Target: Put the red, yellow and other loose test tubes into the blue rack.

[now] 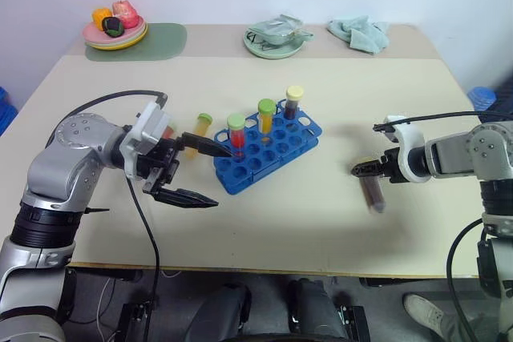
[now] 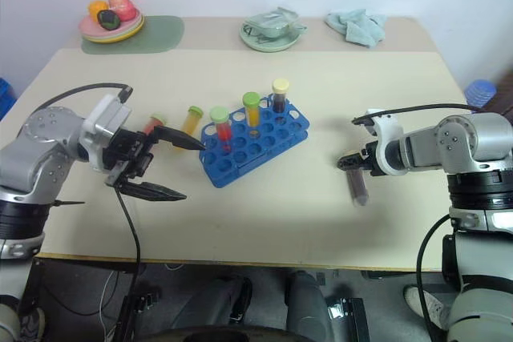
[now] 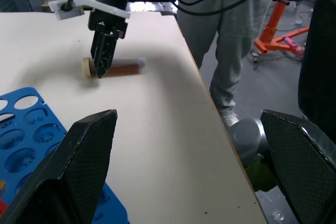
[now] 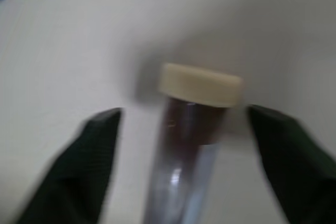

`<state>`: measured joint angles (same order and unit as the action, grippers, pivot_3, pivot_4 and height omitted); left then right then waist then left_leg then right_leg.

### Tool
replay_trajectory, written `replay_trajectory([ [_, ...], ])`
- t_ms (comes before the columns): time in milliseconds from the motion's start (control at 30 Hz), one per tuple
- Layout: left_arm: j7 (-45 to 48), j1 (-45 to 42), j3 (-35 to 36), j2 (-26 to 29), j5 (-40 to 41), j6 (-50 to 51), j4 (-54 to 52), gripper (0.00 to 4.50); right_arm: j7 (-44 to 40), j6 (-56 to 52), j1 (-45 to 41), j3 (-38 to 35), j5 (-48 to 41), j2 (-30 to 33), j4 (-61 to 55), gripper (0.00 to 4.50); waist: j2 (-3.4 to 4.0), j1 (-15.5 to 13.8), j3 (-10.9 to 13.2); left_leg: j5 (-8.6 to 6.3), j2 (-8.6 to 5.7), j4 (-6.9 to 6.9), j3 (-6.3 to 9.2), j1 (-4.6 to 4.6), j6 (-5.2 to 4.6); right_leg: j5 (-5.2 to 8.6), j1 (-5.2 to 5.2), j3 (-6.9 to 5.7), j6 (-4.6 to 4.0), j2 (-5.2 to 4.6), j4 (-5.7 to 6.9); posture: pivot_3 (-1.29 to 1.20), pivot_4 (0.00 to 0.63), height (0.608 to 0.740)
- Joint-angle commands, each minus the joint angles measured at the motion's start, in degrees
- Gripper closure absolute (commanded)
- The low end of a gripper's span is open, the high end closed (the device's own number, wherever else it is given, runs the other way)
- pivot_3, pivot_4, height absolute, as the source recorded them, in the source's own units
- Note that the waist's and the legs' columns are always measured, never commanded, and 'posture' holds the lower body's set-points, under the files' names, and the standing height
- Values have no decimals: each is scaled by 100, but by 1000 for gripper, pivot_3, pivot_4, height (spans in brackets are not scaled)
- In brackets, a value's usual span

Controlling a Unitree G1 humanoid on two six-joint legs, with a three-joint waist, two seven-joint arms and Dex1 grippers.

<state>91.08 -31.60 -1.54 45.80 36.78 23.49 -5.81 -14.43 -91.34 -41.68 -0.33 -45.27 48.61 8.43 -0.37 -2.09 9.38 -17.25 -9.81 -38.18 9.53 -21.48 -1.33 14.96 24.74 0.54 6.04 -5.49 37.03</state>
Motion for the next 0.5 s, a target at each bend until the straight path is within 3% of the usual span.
replay_trajectory([
  [33, 1, 23, 41, 11, 62, 10, -180, 0, -115, -116, 149, 172, 136, -132, -78, 2741, 0, 2, 0, 0, 1, 0, 0, 0, 0, 0, 0, 0, 0, 1, 0, 0, 150, 740],
  [100, -27, 66, 63, 20, 69, 17, -207, 0, -159, -116, 186, 204, 244, -163, -212, 3598, -3, 15, -2, 0, 2, 0, 0, 1, 0, 0, -1, 0, 0, 1, 0, 0, 150, 740],
  [267, -163, 211, 167, 36, 82, 11, -310, 0, -682, 25, 438, 592, 314, 170, -1076, 3598, -3, 1, -3, 0, 2, -1, 0, 2, 0, -1, -2, 1, 0, 2, 0, 0, 150, 740],
  [400, -525, 403, 424, 47, 184, 100, -437, 0, -987, 211, 615, -590, -217, -363, -2066, 3598, -5, -4, -1, 0, 2, 3, 3, -4, 0, -1, 2, -1, 0, 2, -6, 0, 150, 740],
  [500, -789, 644, 682, 94, 297, 204, -562, 0, -679, 716, 712, -1744, -559, -1417, -2683, 3598, -2, 60, 2, 0, 2, 3, -5, -4, 0, -2, 9, 11, 1, 4, 3, 0, 150, 740],
])
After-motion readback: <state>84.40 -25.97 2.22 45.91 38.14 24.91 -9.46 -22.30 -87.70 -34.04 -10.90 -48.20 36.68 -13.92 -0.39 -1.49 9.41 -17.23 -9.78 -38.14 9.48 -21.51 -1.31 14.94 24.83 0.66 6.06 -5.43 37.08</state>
